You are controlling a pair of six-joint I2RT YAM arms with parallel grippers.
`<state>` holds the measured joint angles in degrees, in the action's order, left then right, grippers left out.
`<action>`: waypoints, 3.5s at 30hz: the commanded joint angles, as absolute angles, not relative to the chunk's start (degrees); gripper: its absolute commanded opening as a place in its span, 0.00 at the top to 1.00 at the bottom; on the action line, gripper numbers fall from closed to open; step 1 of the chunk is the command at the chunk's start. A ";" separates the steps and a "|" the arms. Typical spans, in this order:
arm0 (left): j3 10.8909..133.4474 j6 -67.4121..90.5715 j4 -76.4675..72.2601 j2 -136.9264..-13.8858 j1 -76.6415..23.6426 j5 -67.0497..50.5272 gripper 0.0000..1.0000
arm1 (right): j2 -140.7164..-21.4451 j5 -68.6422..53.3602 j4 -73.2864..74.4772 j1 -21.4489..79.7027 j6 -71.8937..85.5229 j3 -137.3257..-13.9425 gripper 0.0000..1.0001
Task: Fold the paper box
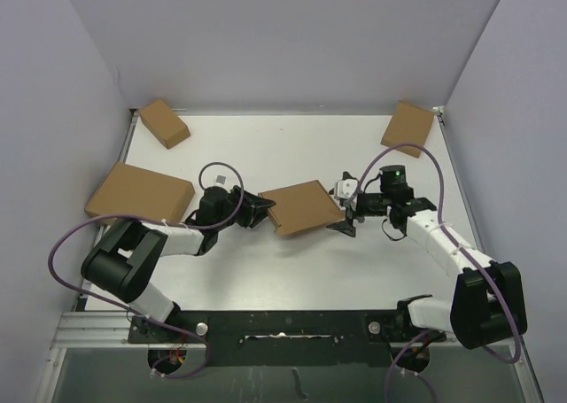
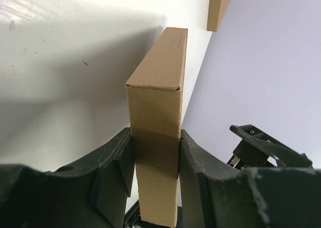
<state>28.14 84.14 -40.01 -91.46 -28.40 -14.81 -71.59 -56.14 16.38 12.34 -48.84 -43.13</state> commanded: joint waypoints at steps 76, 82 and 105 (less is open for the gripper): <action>30.48 50.21 -14.70 -59.74 -28.83 -4.42 0.02 | -73.38 -47.68 -1.41 13.63 -9.32 -50.63 0.80; 27.23 47.14 -21.63 -59.97 -28.83 -9.18 0.03 | -77.01 -57.77 -7.36 8.90 5.00 -49.67 0.80; 22.06 49.60 -33.05 -64.06 -27.33 -15.74 0.04 | -102.73 -67.63 -17.37 6.45 30.94 -49.79 0.74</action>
